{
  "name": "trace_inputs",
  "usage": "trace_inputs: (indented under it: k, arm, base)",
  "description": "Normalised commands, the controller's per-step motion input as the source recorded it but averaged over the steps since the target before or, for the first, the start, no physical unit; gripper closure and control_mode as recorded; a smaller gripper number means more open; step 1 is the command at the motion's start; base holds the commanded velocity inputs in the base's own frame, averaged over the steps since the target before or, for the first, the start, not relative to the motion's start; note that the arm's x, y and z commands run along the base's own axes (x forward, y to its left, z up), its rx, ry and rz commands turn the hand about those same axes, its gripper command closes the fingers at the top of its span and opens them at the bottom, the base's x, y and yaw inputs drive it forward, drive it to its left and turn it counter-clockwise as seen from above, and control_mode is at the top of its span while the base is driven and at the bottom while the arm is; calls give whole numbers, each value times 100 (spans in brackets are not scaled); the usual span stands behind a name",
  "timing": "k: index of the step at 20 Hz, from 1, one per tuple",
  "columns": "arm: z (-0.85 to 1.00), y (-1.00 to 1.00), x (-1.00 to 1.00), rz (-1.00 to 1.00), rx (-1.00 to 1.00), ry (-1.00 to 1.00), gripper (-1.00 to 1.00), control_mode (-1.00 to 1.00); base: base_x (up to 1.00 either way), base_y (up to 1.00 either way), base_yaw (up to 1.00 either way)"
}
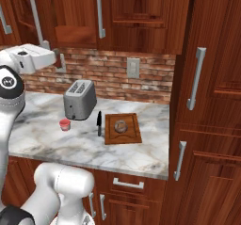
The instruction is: Pick the bread, place it on the cutting board, pick the jam, place it on the counter, and close the cabinet.
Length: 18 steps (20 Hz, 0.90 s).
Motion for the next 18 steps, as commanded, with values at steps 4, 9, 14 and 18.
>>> trace_inputs:
  k: [4,9,14,18]
  arm:
    - [-2,-23,39,14,0,0,-100,-100]
    - [-1,-11,43,11,0,0,-100,-100]
    - [-4,-8,49,10,0,0,-100,-100]
    - [-9,-3,53,9,0,0,-100,-100]
  base:
    - [0,0,0]
    - [0,0,0]
    - [0,0,0]
    - [0,0,0]
